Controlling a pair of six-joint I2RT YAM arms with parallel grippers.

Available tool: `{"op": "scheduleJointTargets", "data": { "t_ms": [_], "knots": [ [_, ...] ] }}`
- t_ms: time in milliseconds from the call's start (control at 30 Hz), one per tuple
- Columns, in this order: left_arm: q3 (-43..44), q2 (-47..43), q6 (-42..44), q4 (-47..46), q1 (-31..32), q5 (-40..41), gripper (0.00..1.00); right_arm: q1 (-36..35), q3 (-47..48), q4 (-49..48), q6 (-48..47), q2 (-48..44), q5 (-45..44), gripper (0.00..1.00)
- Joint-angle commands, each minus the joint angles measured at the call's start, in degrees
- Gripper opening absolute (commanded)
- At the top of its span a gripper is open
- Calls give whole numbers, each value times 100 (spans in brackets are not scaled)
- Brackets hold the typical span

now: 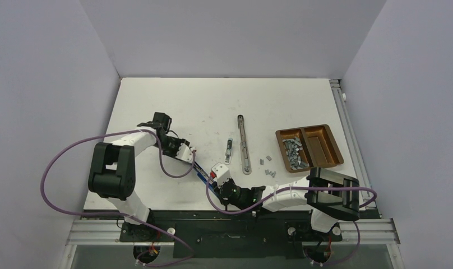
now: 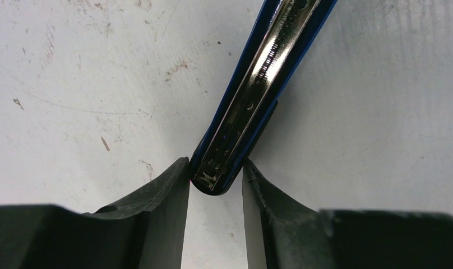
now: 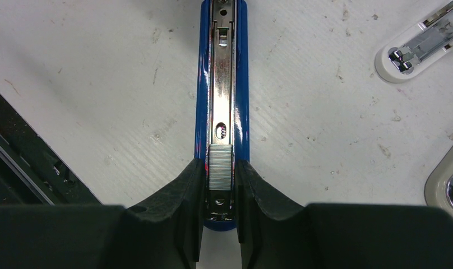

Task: Load the staples into the stapler
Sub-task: Close the stapler at the center of the board.

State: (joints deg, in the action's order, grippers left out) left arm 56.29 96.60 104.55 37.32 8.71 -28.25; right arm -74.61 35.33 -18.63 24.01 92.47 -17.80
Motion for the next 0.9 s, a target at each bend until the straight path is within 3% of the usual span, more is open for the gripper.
{"op": "scheduleJointTargets", "data": {
  "t_ms": [0,433,867],
  "knots": [
    [325,-154,-7,466,195,-300,24,55,15,-314,94,32,-104,9],
    [502,-1393,-490,1179,994,-875,20,113,200,-1037,58,523,-364,9],
    [119,-1961,-951,1001,1510,-974,19,158,554,-1481,80,1158,-578,9]
  ]
}}
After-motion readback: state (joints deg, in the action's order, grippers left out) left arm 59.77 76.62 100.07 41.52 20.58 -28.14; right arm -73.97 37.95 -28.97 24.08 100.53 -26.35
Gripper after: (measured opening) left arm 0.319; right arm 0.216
